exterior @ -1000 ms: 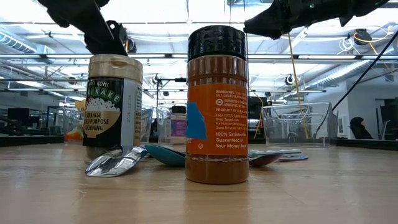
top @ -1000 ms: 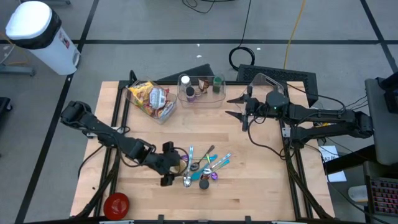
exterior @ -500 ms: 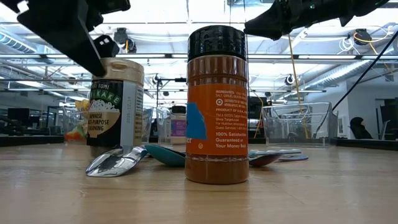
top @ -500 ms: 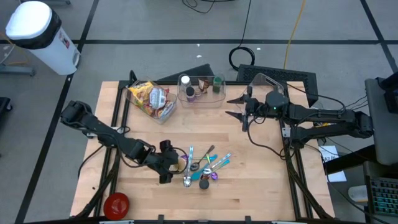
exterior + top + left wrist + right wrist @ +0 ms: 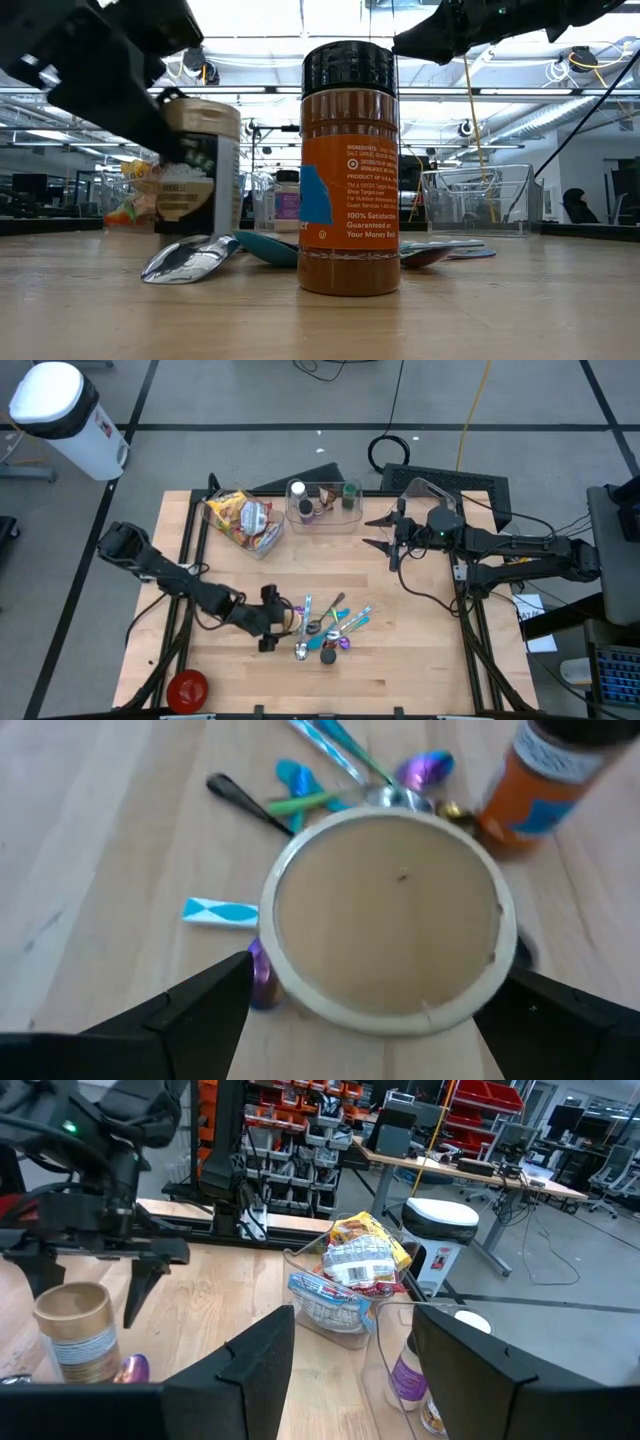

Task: Pick & Place Food Item
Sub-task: Put the golden seasoning bottle into the middle transparent bin

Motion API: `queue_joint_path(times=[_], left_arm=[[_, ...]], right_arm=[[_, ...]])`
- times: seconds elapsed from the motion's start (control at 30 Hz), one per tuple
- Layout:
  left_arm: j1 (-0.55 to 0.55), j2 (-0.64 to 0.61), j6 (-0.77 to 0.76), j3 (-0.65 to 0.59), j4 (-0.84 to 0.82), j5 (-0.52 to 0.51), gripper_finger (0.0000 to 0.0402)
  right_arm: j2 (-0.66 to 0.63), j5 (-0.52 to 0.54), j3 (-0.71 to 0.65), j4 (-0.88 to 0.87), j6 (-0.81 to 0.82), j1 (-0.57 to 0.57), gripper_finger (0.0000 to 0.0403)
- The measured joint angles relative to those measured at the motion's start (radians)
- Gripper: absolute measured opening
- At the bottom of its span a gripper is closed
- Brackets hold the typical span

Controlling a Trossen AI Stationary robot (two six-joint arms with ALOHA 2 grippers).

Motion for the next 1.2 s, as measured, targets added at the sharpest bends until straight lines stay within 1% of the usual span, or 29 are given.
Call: queue_joint_path(times=[0.1, 0.27, 0.53, 0.77, 0.87, 0.97, 1.07, 1.2], left_arm=[[0.012, 0.000, 0.032, -0.053, 0.122, -0.001, 0.0356], [0.036, 0.000, 0.050, -0.129, 0.254, -0.001, 0.0356], [0.064, 0.001, 0.053, -0.202, 0.360, -0.001, 0.0356], [0.086, 0.006, 0.063, -0.212, 0.403, -0.002, 0.0356], [0.085, 0.054, 0.098, -0.212, 0.470, -0.004, 0.0356], [0.091, 0.130, 0.136, -0.212, 0.569, -0.005, 0.0356], [0.105, 0.188, 0.143, -0.210, 0.590, -0.019, 0.0356], [0.130, 0.242, 0.110, -0.208, 0.589, -0.021, 0.0356]], right_arm=[[0.000, 0.000, 0.000, 0.000, 0.000, 0.000, 0.0196], [0.000, 0.000, 0.000, -0.003, 0.000, 0.000, 0.0196], [0.000, 0.000, 0.000, -0.005, 0.000, 0.000, 0.0196], [0.000, 0.000, 0.000, -0.003, 0.000, 0.000, 0.0196], [0.000, 0.001, 0.000, -0.003, 0.000, 0.000, 0.0196], [0.000, 0.003, 0.000, -0.002, 0.000, 0.000, 0.0196], [0.000, 0.003, 0.000, -0.001, 0.000, 0.000, 0.0196], [0.000, 0.003, 0.000, -0.001, 0.000, 0.000, 0.0196]])
